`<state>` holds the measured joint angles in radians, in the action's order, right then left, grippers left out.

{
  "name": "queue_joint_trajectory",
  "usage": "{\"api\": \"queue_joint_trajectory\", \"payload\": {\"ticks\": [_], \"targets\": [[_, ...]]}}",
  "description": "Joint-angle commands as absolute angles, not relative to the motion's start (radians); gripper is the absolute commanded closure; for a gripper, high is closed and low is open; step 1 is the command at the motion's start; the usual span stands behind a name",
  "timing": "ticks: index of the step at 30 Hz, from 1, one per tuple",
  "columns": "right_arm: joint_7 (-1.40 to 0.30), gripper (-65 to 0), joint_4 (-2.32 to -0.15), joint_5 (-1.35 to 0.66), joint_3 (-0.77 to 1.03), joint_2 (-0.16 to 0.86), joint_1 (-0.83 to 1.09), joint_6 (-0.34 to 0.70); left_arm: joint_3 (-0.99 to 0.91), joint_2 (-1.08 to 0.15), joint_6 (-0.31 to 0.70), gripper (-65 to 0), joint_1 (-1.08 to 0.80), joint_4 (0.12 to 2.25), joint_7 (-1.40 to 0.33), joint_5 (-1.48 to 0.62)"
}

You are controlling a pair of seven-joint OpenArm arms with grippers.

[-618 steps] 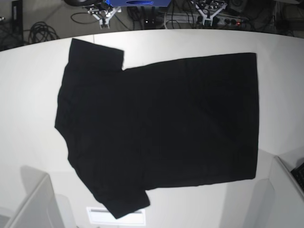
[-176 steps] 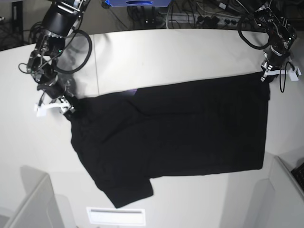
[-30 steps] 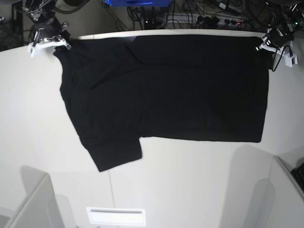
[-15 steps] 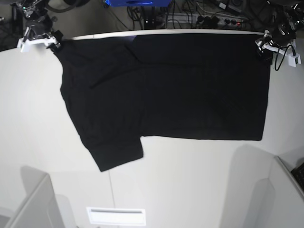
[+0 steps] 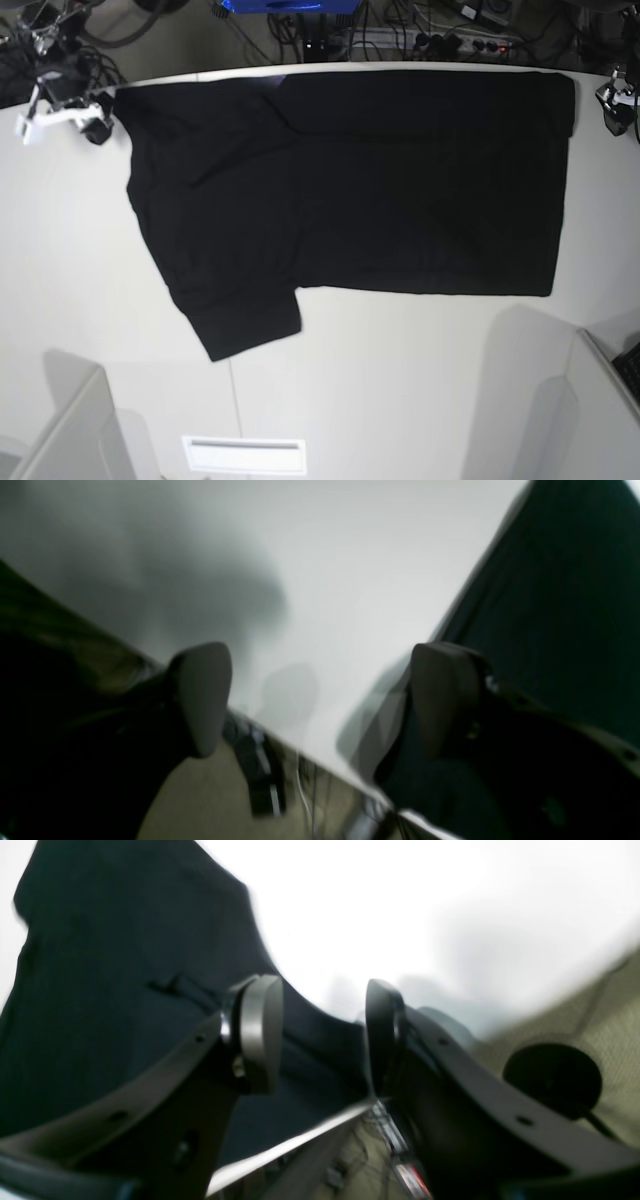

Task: Fold the T-shirt properly
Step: 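Release the shoulder corners from both grippers, then move the right gripper to the hem corner beside the sleeve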

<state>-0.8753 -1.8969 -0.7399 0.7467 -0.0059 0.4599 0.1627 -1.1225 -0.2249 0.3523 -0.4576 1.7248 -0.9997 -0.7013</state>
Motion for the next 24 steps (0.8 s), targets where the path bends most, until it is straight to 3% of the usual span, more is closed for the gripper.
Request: {"api": "queue_joint_trajectory", "payload": {"ticks": [1, 4, 7, 8, 14, 18, 24], "targets": [[-0.875, -26.3, -1.917, -0.762, 0.704, 0.016, 0.433, 0.170, -1.124, -0.239, 0.386, -46.7, -0.464, 1.758, -0.990, -0.711], [-0.903, -25.7, -1.922, -0.760, 0.599, 0.025, 0.375, 0.162, -1.121, -0.236, 0.424, -27.0, -0.463, 1.791, -0.990, -0.711], [-0.905, -25.7, -1.919, -0.759, 0.535, 0.027, 0.292, 0.160, -1.121, -0.234, 0.424, -2.1, -0.449, 1.794, -0.990, -0.711], [-0.906, -25.7, -1.919, -0.757, 0.522, 0.028, 0.262, 0.159, -1.121, -0.232, 0.424, 0.0, -0.446, 1.791, -0.990, -0.711], [-0.909, -27.2, -1.873, -0.536, 0.389, 0.030, 0.028, 0.091, -1.121, -0.213, 0.426, 0.0, -0.441, 1.793, -0.990, -0.711], [-0.908, -35.0, -1.690, -0.387, 0.332, 0.030, -0.151, 0.093, -1.122, -0.213, 0.426, 0.0, -0.443, 1.793, -0.990, -0.711], [-0.894, -36.0, -1.345, -0.367, 0.294, 0.087, -0.390, 0.093, -1.132, -0.213, 0.426, 0.0, -0.450, 1.788, -0.990, -0.710]]}}
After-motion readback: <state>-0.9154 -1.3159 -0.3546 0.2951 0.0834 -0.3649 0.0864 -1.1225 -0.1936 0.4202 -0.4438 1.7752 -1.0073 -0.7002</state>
